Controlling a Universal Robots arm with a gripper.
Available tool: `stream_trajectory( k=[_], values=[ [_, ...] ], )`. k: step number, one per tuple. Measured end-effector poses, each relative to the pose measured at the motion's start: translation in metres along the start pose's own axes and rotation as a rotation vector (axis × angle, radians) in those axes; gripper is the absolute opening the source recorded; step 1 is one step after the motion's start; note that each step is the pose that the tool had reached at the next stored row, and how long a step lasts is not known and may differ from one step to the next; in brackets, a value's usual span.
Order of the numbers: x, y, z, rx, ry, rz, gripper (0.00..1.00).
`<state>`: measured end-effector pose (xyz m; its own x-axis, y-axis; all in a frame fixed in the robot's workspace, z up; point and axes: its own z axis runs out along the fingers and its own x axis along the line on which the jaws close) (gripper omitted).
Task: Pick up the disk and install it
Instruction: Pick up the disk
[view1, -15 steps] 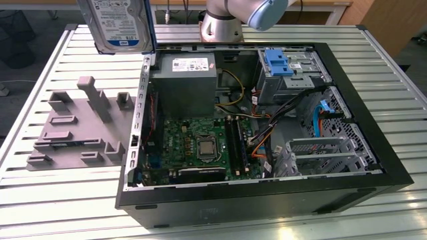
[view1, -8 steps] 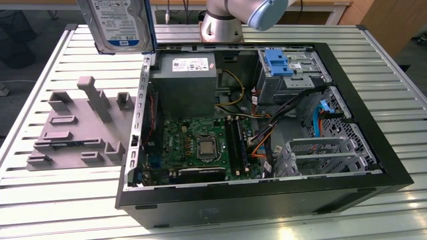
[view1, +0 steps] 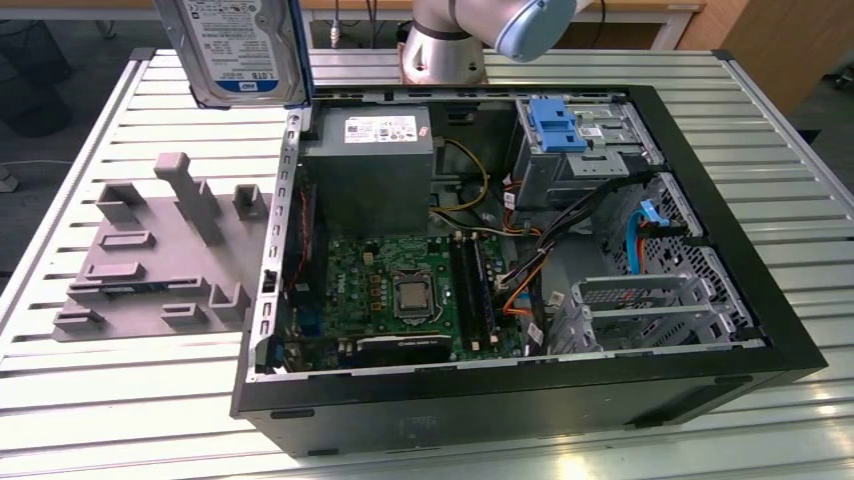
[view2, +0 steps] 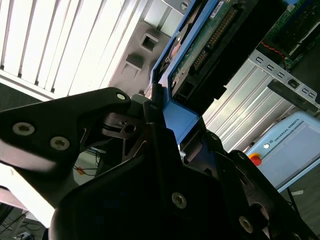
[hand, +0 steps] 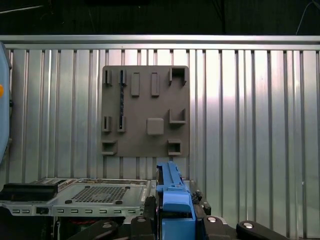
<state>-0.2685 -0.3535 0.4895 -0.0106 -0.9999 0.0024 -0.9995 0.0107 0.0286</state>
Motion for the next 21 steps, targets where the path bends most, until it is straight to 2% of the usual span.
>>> stream_trajectory(
  k=[13,21],
  values=[
    [0.0000,-0.0007,0.0000,0.0000,0.0000,0.000,0.37],
    [0.0000,-0.0034,-0.0001,0.0000,0.0000,0.000,0.37]
  ],
)
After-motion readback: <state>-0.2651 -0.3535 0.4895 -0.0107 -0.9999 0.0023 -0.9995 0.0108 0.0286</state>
